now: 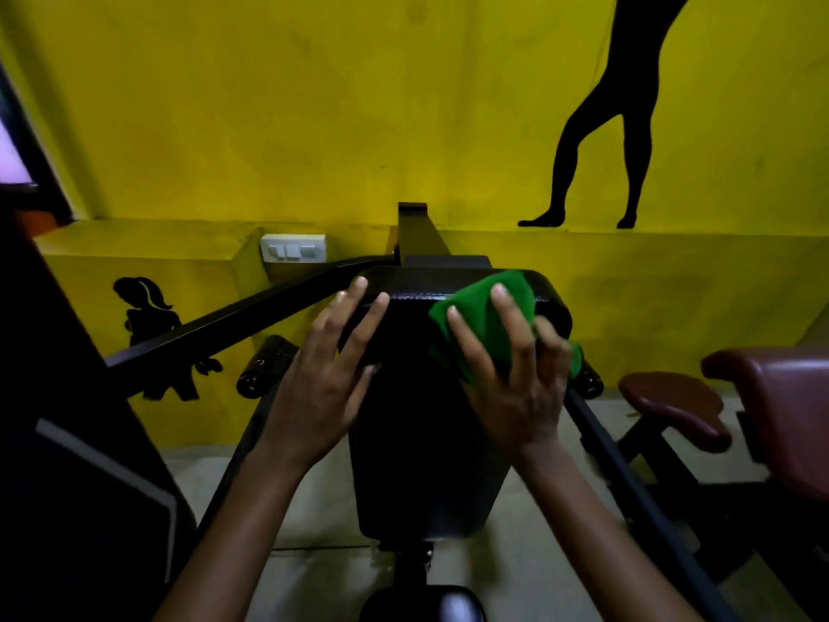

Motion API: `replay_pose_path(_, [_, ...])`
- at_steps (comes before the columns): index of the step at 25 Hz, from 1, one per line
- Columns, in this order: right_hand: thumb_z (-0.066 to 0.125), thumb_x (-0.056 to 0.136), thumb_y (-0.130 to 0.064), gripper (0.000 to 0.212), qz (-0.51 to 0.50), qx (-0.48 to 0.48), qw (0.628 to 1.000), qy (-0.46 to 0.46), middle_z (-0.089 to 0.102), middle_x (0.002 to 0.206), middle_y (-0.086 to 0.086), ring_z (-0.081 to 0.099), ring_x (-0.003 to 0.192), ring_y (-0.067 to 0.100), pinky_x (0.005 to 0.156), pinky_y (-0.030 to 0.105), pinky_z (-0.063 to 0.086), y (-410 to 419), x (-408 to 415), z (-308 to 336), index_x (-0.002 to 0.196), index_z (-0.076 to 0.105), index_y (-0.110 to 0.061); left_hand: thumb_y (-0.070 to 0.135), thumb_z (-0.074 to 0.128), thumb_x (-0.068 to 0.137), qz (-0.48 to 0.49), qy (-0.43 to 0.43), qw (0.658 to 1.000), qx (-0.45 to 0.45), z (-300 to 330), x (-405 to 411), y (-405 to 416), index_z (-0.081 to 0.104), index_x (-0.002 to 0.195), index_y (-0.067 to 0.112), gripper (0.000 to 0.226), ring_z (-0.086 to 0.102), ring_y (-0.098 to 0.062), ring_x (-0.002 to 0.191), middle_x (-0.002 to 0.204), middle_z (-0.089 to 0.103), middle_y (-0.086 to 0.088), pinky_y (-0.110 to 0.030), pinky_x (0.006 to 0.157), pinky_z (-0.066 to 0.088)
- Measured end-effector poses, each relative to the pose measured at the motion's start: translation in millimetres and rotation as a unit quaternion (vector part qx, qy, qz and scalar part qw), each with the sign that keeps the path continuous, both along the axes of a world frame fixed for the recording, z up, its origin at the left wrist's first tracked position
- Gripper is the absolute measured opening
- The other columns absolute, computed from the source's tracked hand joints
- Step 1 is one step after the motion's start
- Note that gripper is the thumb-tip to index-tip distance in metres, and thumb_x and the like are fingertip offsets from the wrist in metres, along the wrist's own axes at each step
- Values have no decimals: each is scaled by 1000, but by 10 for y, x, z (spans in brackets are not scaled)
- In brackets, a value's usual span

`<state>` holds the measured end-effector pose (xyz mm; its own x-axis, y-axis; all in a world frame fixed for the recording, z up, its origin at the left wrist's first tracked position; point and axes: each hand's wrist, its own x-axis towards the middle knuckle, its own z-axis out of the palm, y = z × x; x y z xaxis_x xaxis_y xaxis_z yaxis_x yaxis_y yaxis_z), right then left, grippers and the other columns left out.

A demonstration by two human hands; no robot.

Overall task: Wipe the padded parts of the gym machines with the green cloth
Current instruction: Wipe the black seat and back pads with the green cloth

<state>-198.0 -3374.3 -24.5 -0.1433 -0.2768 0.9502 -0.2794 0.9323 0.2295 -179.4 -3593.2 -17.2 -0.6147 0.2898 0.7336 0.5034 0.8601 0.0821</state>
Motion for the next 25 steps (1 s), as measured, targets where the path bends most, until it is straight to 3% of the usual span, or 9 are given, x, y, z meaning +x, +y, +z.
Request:
replay_pose_path(3, [40, 99, -20, 39, 4, 190, 980, -52, 19, 156, 9, 46, 106, 36, 83, 45, 39, 87, 132, -549, 136, 47, -30, 7, 63, 86, -22, -5, 1000, -14, 78, 16, -83, 25, 150, 17, 75, 23, -22, 143, 159, 17, -3, -29, 110, 27])
replay_pose_path(5, [36, 101, -17, 38, 33, 259, 963, -68, 25, 154, 8, 47, 104, 35, 82, 45, 40, 150, 147, -461, 135, 49, -28, 6, 61, 87, -38, -19, 999, -21, 119, 23, -155, 25, 150, 18, 74, 24, -20, 143, 158, 19, -1, -29, 109, 31])
replay_pose_path(10, [52, 96, -20, 40, 28, 153, 988, 9, 38, 143, 8, 47, 104, 33, 82, 43, 39, -88, 51, 78, 134, 49, -32, 10, 50, 86, -88, -31, 995, -18, 181, -25, -267, 23, 151, 14, 71, 27, -18, 142, 157, 23, 1, -34, 109, 36])
replay_pose_path(14, [34, 101, -11, 39, 32, 325, 945, -31, 29, 150, 12, 47, 104, 35, 83, 45, 37, -68, 122, -333, 133, 52, -23, -10, 66, 74, -95, -49, 993, -49, 226, -41, -372, 20, 152, 17, 94, 27, -17, 142, 158, 21, 3, -42, 104, 42])
replay_pose_path(16, [36, 102, -14, 35, 47, 320, 946, -31, 34, 147, 11, 47, 103, 34, 81, 44, 37, -99, 108, -141, 129, 57, -24, -15, 66, 67, -91, -57, 992, -68, 263, -32, -393, 19, 152, 18, 102, 28, -18, 142, 158, 20, 4, -42, 102, 43])
replay_pose_path(20, [45, 99, -18, 37, 32, 212, 977, -9, 36, 144, 12, 47, 105, 33, 82, 42, 38, -344, 89, 136, 134, 54, -29, -18, 58, 57, -105, -81, 989, -59, 307, -39, -419, 19, 151, 22, 110, 28, -18, 141, 158, 19, 7, -43, 100, 44])
replay_pose_path(23, [38, 96, -13, 41, 22, 346, 937, -33, 22, 151, 19, 46, 106, 35, 85, 43, 36, -338, 135, -250, 134, 53, -21, -20, 52, 59, -125, -80, 988, -47, 341, -56, -444, 21, 151, 23, 106, 30, -16, 140, 157, 23, 9, -45, 98, 44])
replay_pose_path(25, [36, 95, -12, 41, 31, 372, 926, -60, 17, 152, 20, 45, 107, 34, 85, 44, 35, -303, 154, -268, 134, 49, -19, -20, 52, 60, -131, -83, 987, -53, 372, -61, -464, 23, 150, 23, 105, 33, -14, 138, 156, 24, 9, -43, 95, 45])
